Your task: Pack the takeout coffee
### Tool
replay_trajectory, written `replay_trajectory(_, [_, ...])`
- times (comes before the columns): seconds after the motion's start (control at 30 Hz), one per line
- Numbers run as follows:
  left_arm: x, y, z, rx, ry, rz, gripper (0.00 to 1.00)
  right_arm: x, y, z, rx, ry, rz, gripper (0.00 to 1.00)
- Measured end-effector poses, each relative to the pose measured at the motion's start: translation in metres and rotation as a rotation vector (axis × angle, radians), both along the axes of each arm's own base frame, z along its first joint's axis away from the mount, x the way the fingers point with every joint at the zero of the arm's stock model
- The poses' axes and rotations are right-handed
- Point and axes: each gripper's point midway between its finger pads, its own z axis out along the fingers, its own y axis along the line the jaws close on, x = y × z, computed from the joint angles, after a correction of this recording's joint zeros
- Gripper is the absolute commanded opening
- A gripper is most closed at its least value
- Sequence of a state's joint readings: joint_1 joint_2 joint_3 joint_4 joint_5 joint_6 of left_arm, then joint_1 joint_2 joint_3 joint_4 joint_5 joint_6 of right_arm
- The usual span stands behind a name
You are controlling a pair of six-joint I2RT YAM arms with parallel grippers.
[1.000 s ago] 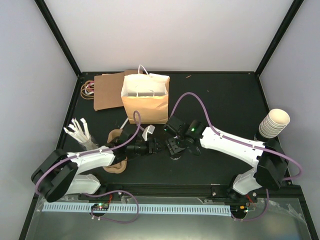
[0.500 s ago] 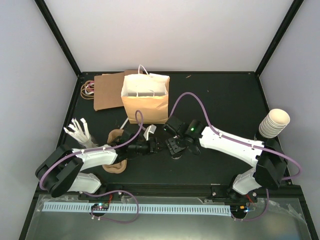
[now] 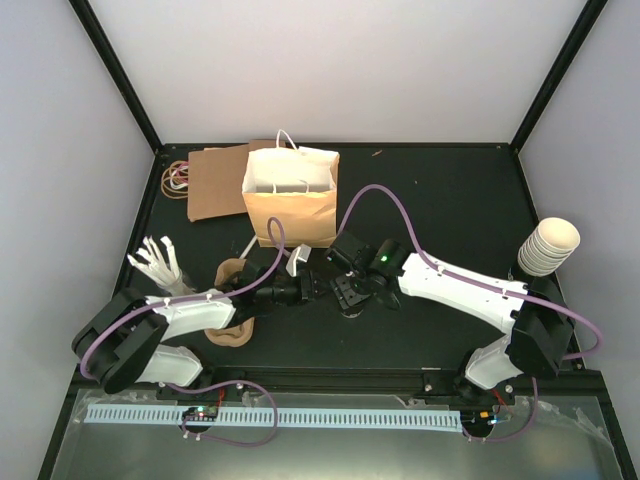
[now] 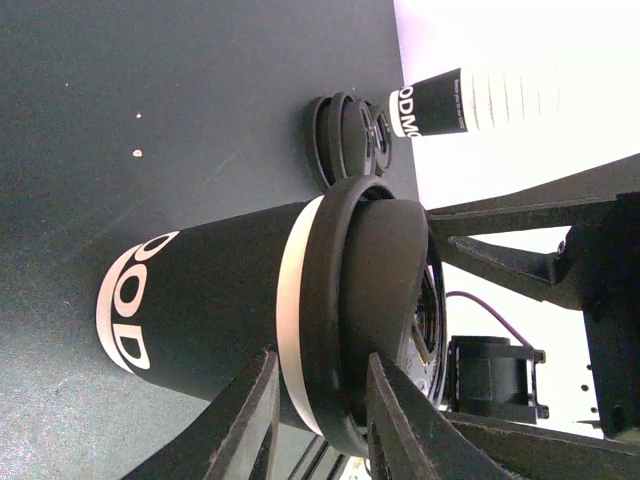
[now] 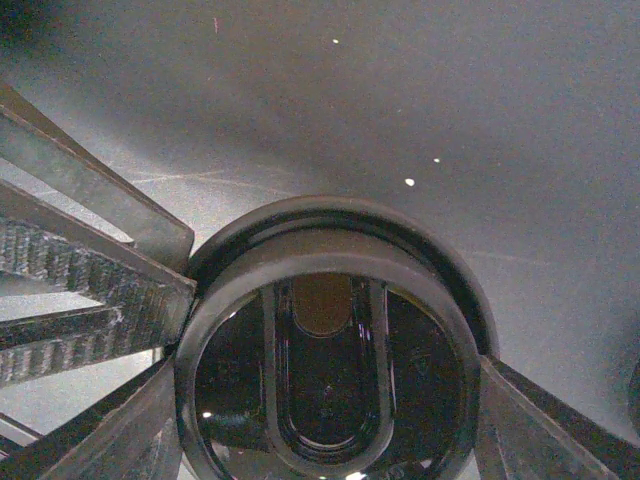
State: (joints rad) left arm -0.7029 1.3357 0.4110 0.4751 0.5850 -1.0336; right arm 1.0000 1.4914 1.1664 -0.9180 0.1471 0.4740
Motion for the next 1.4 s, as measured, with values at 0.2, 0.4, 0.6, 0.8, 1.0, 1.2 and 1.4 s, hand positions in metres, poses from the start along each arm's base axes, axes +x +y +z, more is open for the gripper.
replay_trajectory(0.2, [0.0007, -0.0002, -0.0047, 0.007, 0.010, 0.000, 0.24, 0.0001, 0.0003, 0.0001, 0.000, -0.001, 0.002, 0.67])
replay_trajectory(0.4, [0.0015, -0.0025, -0.0041, 0.004, 0.014, -0.010, 0.19, 0.0005, -0.0002, -0.0005, -0.003, 0.000, 0.002, 0.67])
replay_trajectory(0.6, [0.0031, -0.0044, -0.0034, 0.008, 0.015, -0.016, 0.09, 0.0013, -0.0012, -0.0014, -0.015, 0.000, 0.001, 0.67])
replay_trajectory(0.8, [0.0028, -0.0049, -0.0047, 0.010, 0.021, -0.014, 0.07, 0.0011, -0.0015, -0.0024, -0.018, 0.003, 0.000, 0.66])
replay_trajectory(1.0, [0.0038, -0.0083, -0.0083, 0.018, 0.015, -0.002, 0.06, 0.0021, -0.0043, -0.0047, -0.023, -0.009, -0.006, 0.65])
replay_trajectory(1.2, [0.0053, -0.0092, -0.0085, 0.023, 0.006, 0.014, 0.06, 0.0027, -0.0055, -0.0053, -0.033, -0.022, -0.016, 0.65])
replay_trajectory(1.4, [0.0053, -0.0080, -0.0080, 0.039, -0.001, 0.034, 0.06, 0.0024, -0.0046, -0.0049, -0.031, -0.034, -0.016, 0.65])
